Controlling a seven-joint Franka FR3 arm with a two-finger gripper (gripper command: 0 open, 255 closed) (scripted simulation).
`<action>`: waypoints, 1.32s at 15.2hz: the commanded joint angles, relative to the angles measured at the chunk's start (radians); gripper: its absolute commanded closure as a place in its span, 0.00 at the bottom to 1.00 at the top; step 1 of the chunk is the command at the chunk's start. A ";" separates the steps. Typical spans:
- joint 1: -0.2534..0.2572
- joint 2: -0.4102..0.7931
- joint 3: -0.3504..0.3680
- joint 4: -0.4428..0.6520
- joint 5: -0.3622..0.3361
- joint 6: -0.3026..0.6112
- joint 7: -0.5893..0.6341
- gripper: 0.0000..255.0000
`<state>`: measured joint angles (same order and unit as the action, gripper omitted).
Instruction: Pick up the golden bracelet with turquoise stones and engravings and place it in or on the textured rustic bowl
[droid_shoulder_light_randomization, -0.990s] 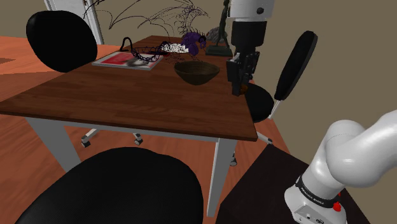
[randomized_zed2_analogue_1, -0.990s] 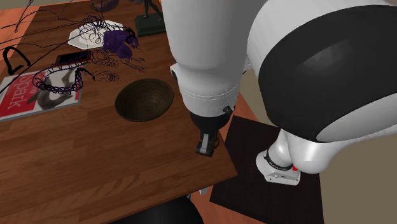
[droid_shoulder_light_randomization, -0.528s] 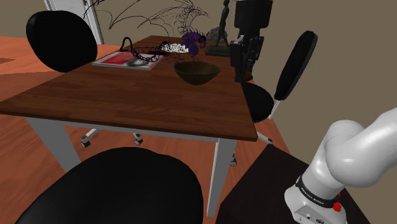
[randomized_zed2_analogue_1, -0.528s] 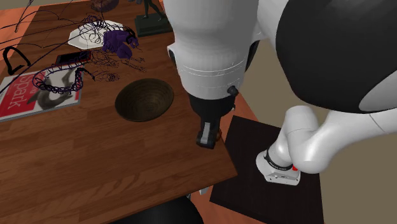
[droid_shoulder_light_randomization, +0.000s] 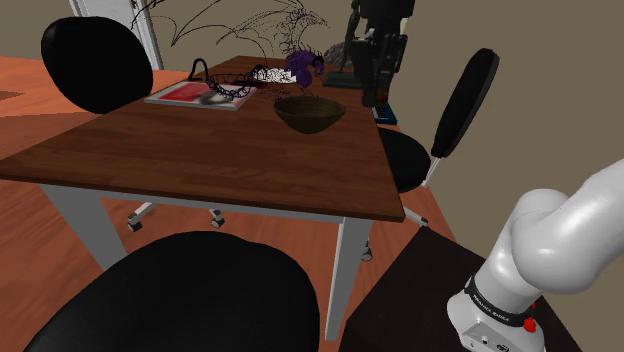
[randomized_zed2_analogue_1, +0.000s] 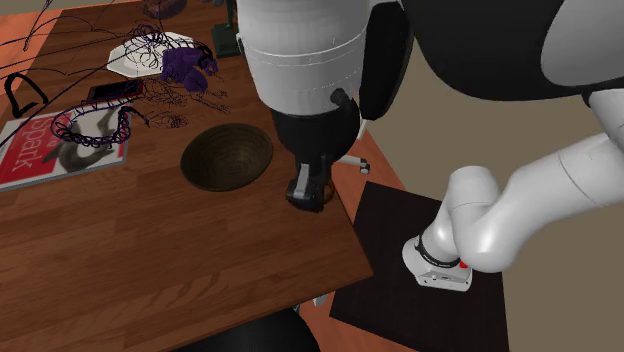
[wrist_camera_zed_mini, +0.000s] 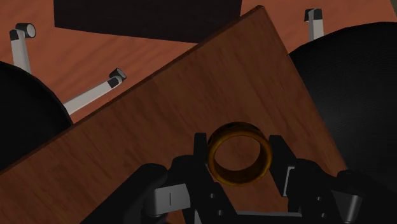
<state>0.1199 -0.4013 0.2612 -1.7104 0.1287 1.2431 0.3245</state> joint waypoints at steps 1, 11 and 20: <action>-0.012 0.056 -0.013 0.049 -0.021 0.004 -0.025 1.00; -0.059 0.406 -0.055 0.419 -0.116 -0.029 -0.122 1.00; -0.074 0.621 -0.071 0.646 -0.162 -0.044 -0.171 1.00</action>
<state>0.0526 0.2176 0.1939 -1.0201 -0.0352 1.1768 0.1590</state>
